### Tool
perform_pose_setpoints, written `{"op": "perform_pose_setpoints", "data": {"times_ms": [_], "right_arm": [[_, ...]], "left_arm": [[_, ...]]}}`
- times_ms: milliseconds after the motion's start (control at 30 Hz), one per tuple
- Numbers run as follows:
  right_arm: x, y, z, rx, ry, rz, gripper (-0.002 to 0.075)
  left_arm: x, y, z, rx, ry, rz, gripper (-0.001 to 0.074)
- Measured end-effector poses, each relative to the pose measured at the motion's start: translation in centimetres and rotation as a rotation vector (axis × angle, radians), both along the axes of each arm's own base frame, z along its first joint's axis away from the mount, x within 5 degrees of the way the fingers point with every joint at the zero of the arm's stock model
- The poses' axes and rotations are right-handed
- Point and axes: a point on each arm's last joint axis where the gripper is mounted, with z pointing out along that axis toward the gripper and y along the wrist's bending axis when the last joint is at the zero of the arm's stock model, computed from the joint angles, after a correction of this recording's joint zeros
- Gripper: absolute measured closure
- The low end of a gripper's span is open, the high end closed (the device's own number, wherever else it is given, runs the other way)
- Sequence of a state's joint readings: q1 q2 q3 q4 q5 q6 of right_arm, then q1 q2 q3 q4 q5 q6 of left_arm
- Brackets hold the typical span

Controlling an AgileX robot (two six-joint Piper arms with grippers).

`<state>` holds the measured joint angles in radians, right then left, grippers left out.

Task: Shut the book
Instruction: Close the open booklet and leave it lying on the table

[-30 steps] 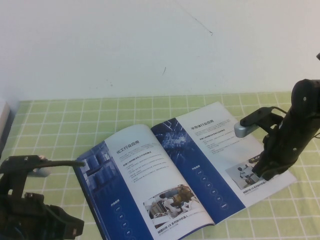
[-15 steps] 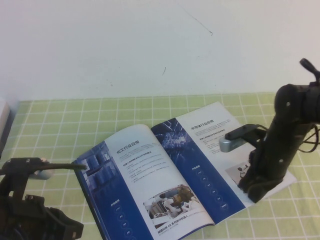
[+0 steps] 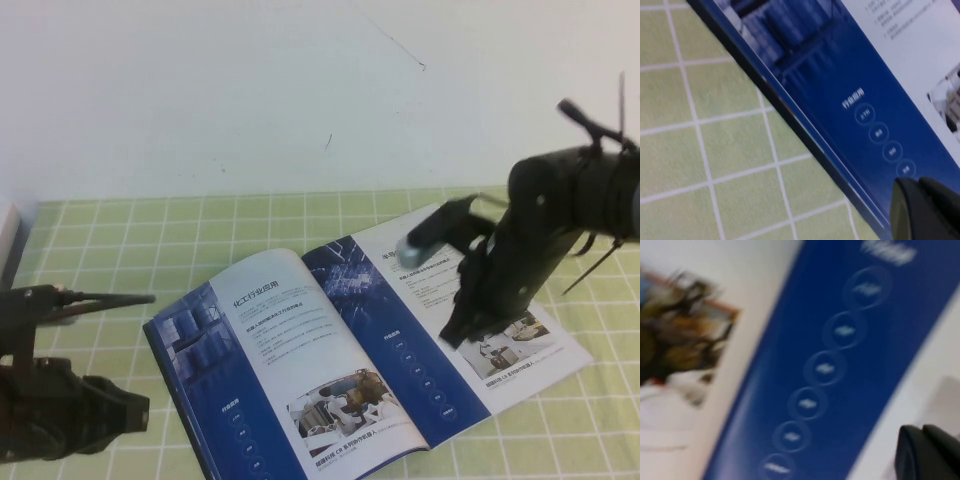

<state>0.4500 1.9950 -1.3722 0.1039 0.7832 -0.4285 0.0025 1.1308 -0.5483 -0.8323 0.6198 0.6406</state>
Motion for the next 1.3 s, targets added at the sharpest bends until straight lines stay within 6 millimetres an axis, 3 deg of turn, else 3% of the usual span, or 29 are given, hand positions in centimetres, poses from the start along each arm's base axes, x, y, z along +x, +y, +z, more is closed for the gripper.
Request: {"op": "perform_pose_setpoints", "data": {"times_ms": [167,367,533,867,1100,1300], "right_arm": [[2.7,-3.3,1.6,-0.011,-0.058,-0.106,0.0729],[3.5,-5.9,-0.9,-0.062,0.048,-0.156,0.0729],[3.4,-5.8,-3.1,-0.084,0.126,-0.133,0.0729],[3.4,-5.7,-3.3,-0.08,0.143,-0.13,0.0729],[3.3,-5.7,-3.3,-0.074,0.158,-0.136,0.0729],[3.0,-5.7,-3.3,-0.071,0.193,-0.138,0.0729]], "left_arm": [[0.7,0.2,-0.2,-0.015,-0.013,0.058,0.0738],[2.4,0.2,-1.7,-0.019,0.067,0.065,0.0738],[4.7,-0.2,-1.9,-0.03,0.136,-0.001,0.0738],[7.1,0.2,-3.5,0.044,0.196,-0.008,0.0738],[9.2,-2.1,-3.9,0.231,0.249,-0.14,0.0738],[9.6,-4.4,-4.8,0.425,0.279,-0.217,0.0738]]}}
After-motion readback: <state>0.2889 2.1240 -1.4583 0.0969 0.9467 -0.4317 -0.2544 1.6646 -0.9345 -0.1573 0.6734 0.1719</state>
